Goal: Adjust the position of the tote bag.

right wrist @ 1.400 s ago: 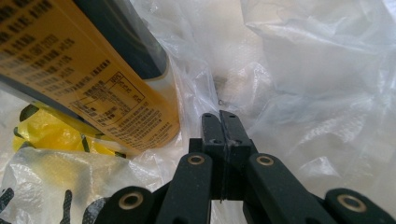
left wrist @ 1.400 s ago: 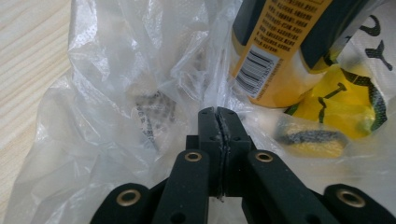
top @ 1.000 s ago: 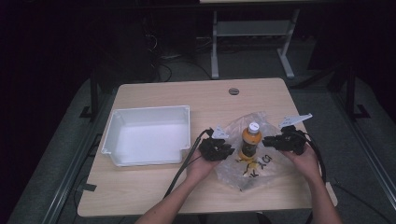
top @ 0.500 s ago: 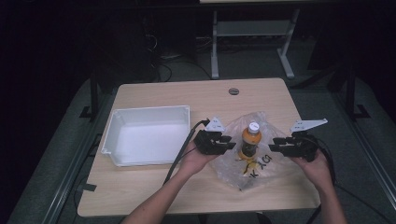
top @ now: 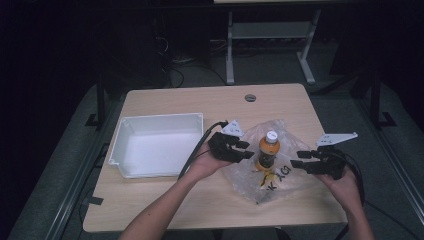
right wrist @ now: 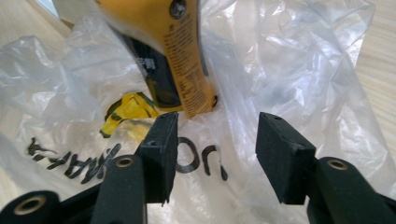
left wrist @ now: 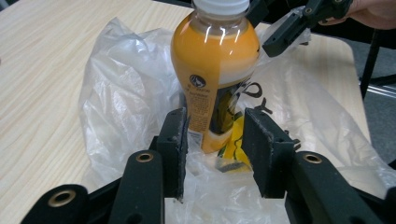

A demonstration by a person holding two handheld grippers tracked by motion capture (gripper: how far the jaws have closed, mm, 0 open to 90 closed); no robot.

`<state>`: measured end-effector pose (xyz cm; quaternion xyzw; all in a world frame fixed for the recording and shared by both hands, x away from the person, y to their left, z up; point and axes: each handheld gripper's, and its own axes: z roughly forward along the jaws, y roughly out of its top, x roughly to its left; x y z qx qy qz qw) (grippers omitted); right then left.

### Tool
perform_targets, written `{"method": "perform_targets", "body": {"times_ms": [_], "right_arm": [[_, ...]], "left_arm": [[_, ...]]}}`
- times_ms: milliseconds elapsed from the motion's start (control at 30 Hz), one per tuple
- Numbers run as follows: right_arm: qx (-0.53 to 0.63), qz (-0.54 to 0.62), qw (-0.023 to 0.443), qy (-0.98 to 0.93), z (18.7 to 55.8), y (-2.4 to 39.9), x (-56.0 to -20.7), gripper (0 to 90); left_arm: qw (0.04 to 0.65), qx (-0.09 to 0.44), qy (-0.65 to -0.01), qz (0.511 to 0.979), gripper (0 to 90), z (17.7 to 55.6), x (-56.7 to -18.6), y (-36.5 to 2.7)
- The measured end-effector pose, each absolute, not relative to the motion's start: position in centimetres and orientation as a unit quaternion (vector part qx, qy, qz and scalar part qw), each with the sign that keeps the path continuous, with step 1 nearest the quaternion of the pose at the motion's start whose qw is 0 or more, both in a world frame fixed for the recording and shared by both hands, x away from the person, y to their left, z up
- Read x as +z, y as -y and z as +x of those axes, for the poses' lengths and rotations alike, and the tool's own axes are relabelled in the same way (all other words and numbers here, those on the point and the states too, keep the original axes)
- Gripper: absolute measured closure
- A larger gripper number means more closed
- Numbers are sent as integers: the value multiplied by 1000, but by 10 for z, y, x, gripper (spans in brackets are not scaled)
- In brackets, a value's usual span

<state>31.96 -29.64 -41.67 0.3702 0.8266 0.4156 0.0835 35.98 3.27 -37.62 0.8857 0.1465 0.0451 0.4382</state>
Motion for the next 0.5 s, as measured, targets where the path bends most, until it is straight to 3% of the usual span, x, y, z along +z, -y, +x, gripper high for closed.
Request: {"method": "perform_targets", "body": {"times_ms": [500], "right_arm": [[417,377,93,-822,305,310,-418,374]], "left_arm": [[438,22,-112,891,457,371,-360,-17]]}}
